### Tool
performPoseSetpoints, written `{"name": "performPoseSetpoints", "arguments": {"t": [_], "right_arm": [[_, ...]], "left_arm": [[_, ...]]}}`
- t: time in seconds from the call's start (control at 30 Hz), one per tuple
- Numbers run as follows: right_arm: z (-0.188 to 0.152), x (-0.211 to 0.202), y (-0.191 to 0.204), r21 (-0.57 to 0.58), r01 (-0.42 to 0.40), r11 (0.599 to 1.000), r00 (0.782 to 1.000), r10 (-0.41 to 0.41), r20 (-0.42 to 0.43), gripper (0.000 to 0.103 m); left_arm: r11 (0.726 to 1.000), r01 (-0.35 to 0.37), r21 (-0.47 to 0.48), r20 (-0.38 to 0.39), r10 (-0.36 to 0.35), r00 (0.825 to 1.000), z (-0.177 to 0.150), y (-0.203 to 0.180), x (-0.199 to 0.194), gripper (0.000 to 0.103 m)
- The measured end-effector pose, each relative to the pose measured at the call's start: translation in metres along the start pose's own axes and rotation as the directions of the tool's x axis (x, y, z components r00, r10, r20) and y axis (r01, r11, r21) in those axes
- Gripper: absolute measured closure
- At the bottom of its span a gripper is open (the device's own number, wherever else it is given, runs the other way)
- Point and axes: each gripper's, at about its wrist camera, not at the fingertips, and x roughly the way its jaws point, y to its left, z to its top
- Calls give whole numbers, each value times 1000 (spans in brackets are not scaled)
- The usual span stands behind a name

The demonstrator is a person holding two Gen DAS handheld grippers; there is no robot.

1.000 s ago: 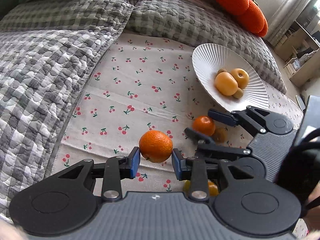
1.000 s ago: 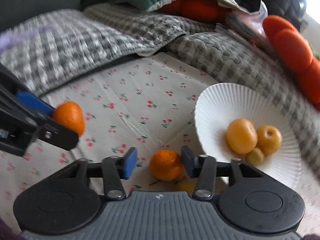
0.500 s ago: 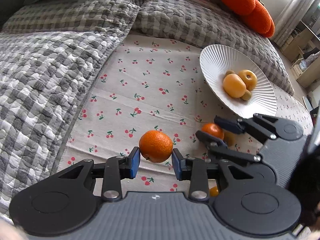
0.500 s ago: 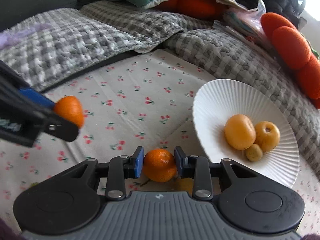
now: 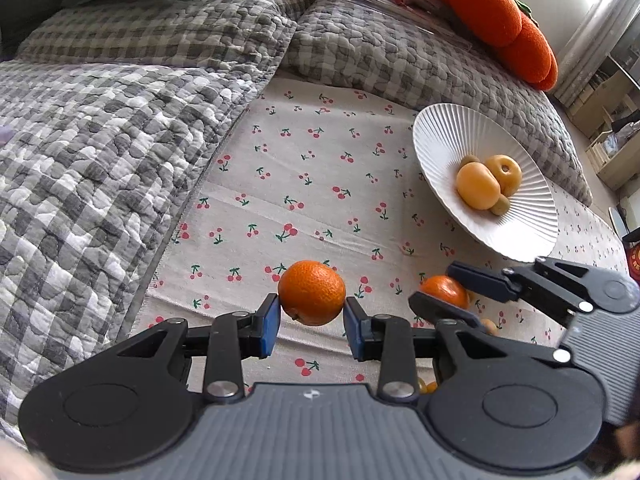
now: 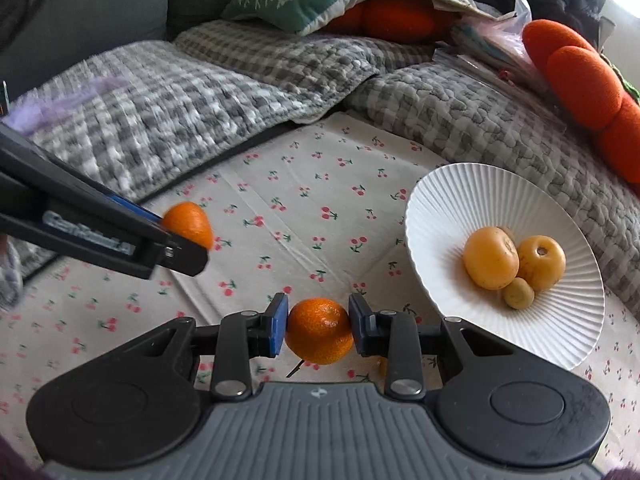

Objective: Organize fruits
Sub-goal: 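Lift both held tangerines and carry them toward the white bowl, then lower both tangerines into the white bowl and open both grippers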

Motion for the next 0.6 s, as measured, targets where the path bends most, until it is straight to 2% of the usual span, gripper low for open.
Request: {"name": "performPoseSetpoints", "arguments": {"t": [0.2, 0.6], "right_arm": [[11, -27, -11, 54, -21, 998, 998, 18, 58, 74], [19, -56, -62, 212, 21, 977, 988, -53, 146, 74]], "left_arm": [[1000, 6, -6, 39, -6, 999, 1, -5, -10, 73], [996, 87, -9, 127, -85, 988, 15, -23, -27, 73]]}}
